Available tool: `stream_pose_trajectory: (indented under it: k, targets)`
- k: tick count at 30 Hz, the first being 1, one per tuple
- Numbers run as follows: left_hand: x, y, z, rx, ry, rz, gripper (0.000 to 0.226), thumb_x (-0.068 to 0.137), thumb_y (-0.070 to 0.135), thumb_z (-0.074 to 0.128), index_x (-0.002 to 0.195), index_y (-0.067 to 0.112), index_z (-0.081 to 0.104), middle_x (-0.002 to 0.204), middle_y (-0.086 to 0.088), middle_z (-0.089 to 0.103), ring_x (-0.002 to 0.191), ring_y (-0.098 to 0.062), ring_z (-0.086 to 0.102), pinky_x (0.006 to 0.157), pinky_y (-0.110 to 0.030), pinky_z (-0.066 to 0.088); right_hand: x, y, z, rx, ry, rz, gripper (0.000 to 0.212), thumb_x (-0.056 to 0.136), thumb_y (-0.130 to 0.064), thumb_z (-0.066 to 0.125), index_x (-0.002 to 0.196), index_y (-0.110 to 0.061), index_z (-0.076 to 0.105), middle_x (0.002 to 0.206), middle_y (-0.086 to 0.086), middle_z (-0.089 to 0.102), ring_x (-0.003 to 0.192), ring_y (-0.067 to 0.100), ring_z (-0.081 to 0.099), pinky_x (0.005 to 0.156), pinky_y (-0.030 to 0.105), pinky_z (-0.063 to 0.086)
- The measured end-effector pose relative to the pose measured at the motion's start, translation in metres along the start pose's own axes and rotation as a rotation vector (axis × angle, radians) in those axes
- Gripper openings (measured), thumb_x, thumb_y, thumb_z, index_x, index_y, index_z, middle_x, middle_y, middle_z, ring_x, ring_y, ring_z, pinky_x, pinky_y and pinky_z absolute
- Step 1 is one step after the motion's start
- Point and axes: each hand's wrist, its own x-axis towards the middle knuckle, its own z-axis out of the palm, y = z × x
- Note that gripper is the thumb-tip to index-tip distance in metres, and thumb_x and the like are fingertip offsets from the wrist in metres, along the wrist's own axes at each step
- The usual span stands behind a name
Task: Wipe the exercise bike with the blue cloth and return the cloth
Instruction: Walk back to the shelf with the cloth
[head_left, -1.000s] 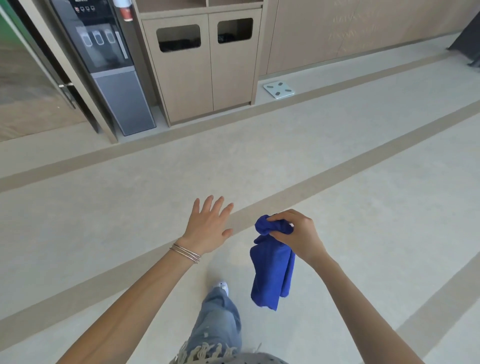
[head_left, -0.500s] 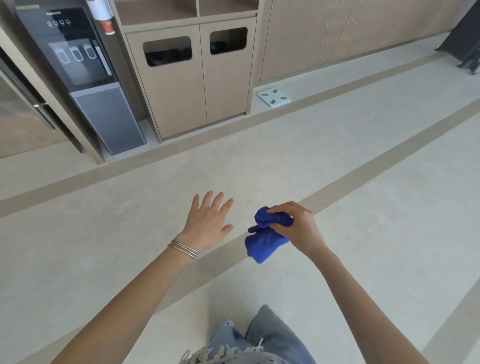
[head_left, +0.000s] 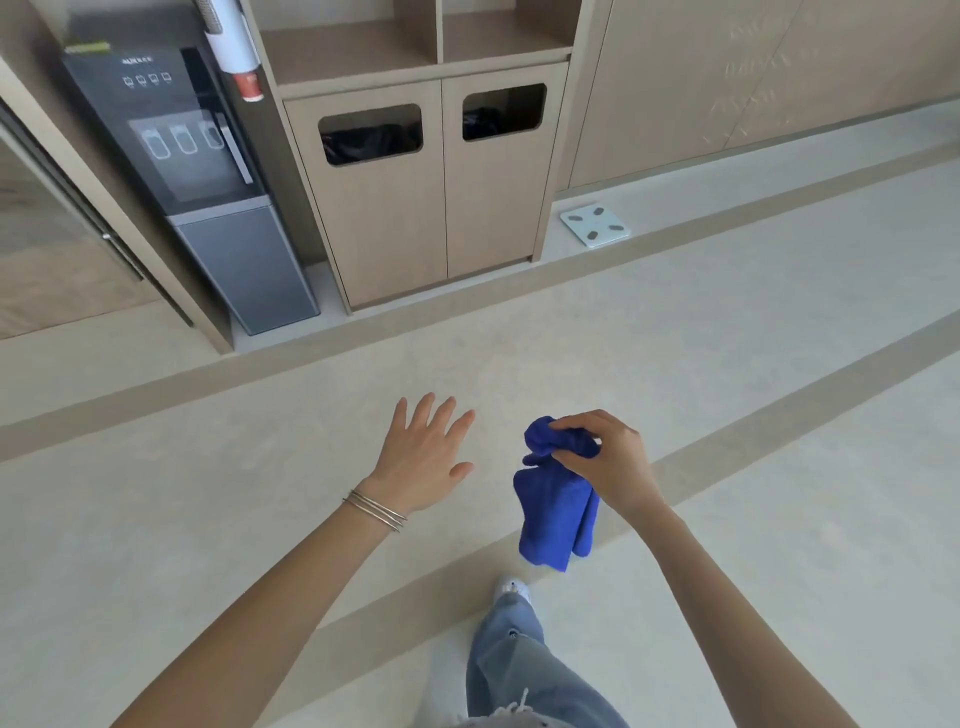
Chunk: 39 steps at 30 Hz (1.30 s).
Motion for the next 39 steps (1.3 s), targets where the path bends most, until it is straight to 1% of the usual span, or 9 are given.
stream_pose_trajectory:
  k: [3,8,12,14,19,26,33,36,39]
  targets:
    - [0.052,-0.009,-0.018,-0.006,0.023,-0.034,0.066,0.096,0.051,0.034,0.15,0.023,0.01,0.159,-0.007,0.011,0.146,-0.031,0.008,0.116,-0.052,0.009,0.056,-0.002,-0.014,0.025,-0.014,-0.004,0.03,0.071,0.004,0.066,0.094,-0.015,0.07,0.099,0.002,0.064,0.09,0.016,0.058,0.072,0.02,0.044]
    - [0.121,-0.011,-0.036,-0.024,0.069,-0.067,0.065,0.096,0.05,0.034,0.15,0.023,0.01,0.159,-0.005,0.01,0.146,-0.028,0.008,0.116,-0.05,0.008,0.133,0.0,-0.029,0.03,-0.03,-0.05,0.031,0.07,0.005,0.066,0.094,-0.014,0.071,0.099,0.002,0.064,0.088,0.013,0.058,0.068,0.004,0.04]
    - [0.156,-0.021,-0.038,-0.047,0.037,-0.077,0.065,0.096,0.049,0.035,0.15,0.023,0.01,0.159,-0.005,0.01,0.146,-0.029,0.008,0.116,-0.051,0.008,0.177,0.001,-0.031,0.051,-0.066,-0.048,0.031,0.071,0.003,0.066,0.093,-0.017,0.071,0.099,0.001,0.065,0.092,0.015,0.06,0.076,0.021,0.047]
    - [0.173,-0.033,-0.039,-0.04,0.028,-0.095,0.065,0.096,0.05,0.034,0.15,0.023,0.01,0.159,-0.005,0.011,0.146,-0.029,0.008,0.116,-0.052,0.009,0.2,0.004,-0.031,0.043,-0.096,-0.046,0.031,0.071,0.002,0.066,0.094,-0.019,0.07,0.099,-0.001,0.065,0.092,0.014,0.06,0.077,0.025,0.049]
    - [0.224,-0.071,-0.041,-0.019,0.0,-0.106,0.066,0.096,0.053,0.032,0.15,0.024,0.009,0.159,-0.005,0.013,0.146,-0.031,0.008,0.117,-0.052,0.01,0.262,0.009,-0.019,-0.006,-0.118,-0.068,0.032,0.07,0.001,0.07,0.094,-0.02,0.07,0.096,-0.004,0.065,0.088,0.01,0.058,0.072,0.003,0.04]
    - [0.321,-0.149,-0.065,-0.029,0.008,-0.085,0.065,0.096,0.051,0.033,0.15,0.023,0.011,0.159,-0.006,0.014,0.146,-0.031,0.007,0.117,-0.053,0.007,0.376,-0.016,0.002,-0.01,-0.101,-0.092,0.032,0.07,0.001,0.07,0.094,-0.02,0.07,0.095,-0.003,0.065,0.088,0.01,0.058,0.071,0.003,0.04]
    - [0.404,-0.236,-0.094,0.002,0.047,-0.06,0.065,0.095,0.05,0.036,0.15,0.022,0.013,0.157,-0.005,0.017,0.146,-0.03,0.008,0.117,-0.052,0.009,0.495,-0.061,0.038,0.023,-0.03,-0.107,0.031,0.068,0.003,0.069,0.091,-0.017,0.071,0.095,0.001,0.064,0.089,0.017,0.059,0.075,0.016,0.042]
    - [0.426,-0.267,-0.102,0.015,0.068,-0.07,0.065,0.095,0.05,0.037,0.149,0.021,0.015,0.156,-0.005,0.02,0.145,-0.03,0.009,0.115,-0.052,0.009,0.529,-0.076,0.052,0.023,-0.033,-0.123,0.031,0.069,0.004,0.067,0.092,-0.016,0.071,0.096,0.002,0.065,0.088,0.014,0.059,0.073,0.009,0.042]
    - [0.447,-0.292,-0.105,0.003,0.07,-0.083,0.065,0.095,0.05,0.037,0.149,0.021,0.016,0.155,-0.005,0.022,0.144,-0.03,0.011,0.115,-0.052,0.01,0.561,-0.089,0.06,0.046,-0.04,-0.15,0.034,0.068,0.005,0.066,0.091,-0.02,0.071,0.092,-0.005,0.063,0.085,0.008,0.059,0.071,0.0,0.04]
